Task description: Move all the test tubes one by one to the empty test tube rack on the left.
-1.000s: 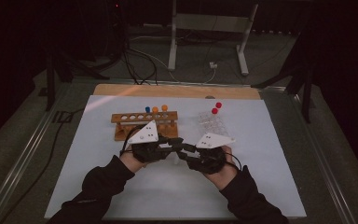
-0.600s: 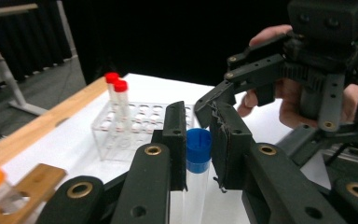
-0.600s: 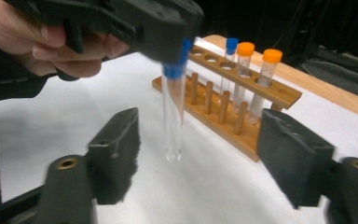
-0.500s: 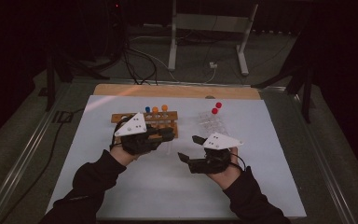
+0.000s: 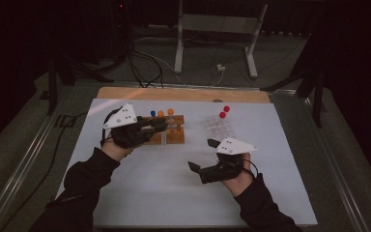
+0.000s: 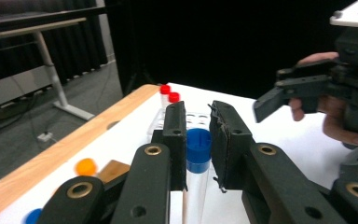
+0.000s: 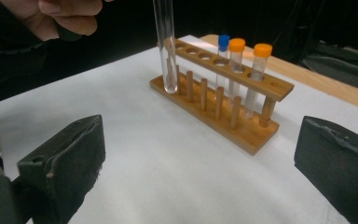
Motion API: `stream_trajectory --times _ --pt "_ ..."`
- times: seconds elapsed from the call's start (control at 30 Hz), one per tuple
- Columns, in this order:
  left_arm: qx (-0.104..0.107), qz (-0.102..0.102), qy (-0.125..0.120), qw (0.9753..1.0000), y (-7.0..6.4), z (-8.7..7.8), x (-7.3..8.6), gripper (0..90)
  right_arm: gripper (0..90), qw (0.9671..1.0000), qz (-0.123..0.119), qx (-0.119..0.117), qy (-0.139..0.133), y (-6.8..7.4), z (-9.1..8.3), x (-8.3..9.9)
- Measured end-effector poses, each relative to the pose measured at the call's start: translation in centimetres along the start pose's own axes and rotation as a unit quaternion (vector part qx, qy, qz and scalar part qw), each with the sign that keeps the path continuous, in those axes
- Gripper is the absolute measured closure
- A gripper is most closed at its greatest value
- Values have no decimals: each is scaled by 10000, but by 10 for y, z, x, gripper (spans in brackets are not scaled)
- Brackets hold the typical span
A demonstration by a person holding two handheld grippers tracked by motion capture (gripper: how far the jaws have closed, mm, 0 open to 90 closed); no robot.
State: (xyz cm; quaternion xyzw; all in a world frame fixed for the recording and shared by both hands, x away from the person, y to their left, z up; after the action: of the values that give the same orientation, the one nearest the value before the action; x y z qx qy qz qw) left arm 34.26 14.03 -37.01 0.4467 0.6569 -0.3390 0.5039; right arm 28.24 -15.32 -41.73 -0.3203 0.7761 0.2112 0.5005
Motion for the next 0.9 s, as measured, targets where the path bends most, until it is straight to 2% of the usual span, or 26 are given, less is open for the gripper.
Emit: stream_trajectory --times 0.17,0.4,0.57,0.9 --pt "-244 -45 -42 9997 13 -9 -2 781 17 10000 -21 20 -56 -1 -1 0" --pt "-473 -117 -193 9986 33 -19 -3 780 18 9998 -61 89 -152 -2 -3 -1" --pt "-701 -134 -188 9973 47 -21 -2 779 18 9998 -67 107 -179 -4 -2 0" --pt "-1031 -213 -244 9941 70 -22 6 779 18 9996 -93 108 -227 -3 -4 0"
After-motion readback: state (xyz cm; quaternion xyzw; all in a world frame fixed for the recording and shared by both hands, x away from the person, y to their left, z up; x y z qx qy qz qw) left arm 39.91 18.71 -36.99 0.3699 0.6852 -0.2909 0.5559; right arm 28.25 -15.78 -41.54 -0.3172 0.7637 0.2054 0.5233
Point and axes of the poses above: each handheld gripper's, and its own axes: z roughly forward along the jaws, x roughly out of its underside, y roughly to its left, the point moved 1 cm from there along z, roughly forward along the jaws, and after that the axes turned 7 degrees about x, right-handed, at the moved point
